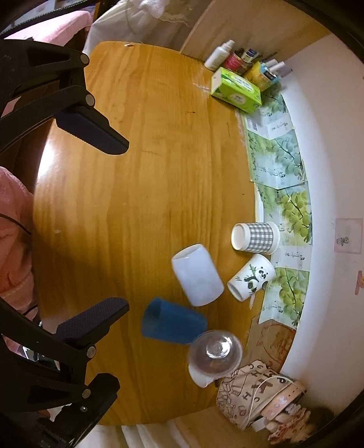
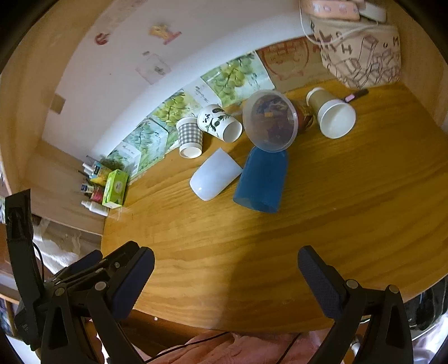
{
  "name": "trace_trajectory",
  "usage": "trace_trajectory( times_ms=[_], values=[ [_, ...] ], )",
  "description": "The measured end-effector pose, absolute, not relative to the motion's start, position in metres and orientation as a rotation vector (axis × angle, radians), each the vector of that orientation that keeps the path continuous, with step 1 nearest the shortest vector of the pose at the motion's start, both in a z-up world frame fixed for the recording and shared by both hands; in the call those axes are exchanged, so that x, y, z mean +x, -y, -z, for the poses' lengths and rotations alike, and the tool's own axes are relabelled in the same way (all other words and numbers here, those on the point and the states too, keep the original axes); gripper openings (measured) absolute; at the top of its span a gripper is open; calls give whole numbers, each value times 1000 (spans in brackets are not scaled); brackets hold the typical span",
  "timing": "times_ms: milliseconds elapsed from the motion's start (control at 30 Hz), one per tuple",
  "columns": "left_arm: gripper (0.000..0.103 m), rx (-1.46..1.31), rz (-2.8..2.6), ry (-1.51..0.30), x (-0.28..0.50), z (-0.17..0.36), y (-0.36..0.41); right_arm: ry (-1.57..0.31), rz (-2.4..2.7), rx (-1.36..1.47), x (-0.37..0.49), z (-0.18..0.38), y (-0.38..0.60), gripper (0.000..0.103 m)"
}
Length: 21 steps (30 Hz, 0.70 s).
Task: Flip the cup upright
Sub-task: 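Move the left gripper toward the gray plaid paper cup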
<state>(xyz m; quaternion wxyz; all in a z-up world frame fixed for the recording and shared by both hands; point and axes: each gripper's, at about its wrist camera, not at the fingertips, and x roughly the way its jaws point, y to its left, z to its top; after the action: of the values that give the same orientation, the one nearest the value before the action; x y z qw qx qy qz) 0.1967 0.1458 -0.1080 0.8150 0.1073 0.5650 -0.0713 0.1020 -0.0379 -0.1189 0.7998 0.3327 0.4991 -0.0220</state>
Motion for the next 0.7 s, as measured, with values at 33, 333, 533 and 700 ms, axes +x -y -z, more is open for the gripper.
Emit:
trace_trajectory(
  times_ms=[33,333,533,700],
  values=[
    [102,233,155,-1206,203,108,-145,-1078,52,724,107,121,39,103],
    [102,280,176,-1172,271,107,-134,-1095,87,769,154,131,41,103],
    [102,290,192,-1161,317,118,-124,-1087,126,754,177,134,42,103],
    [102,284,219,-1180,348,135,-117,-1054,149,741,192,136,43,103]
  ],
)
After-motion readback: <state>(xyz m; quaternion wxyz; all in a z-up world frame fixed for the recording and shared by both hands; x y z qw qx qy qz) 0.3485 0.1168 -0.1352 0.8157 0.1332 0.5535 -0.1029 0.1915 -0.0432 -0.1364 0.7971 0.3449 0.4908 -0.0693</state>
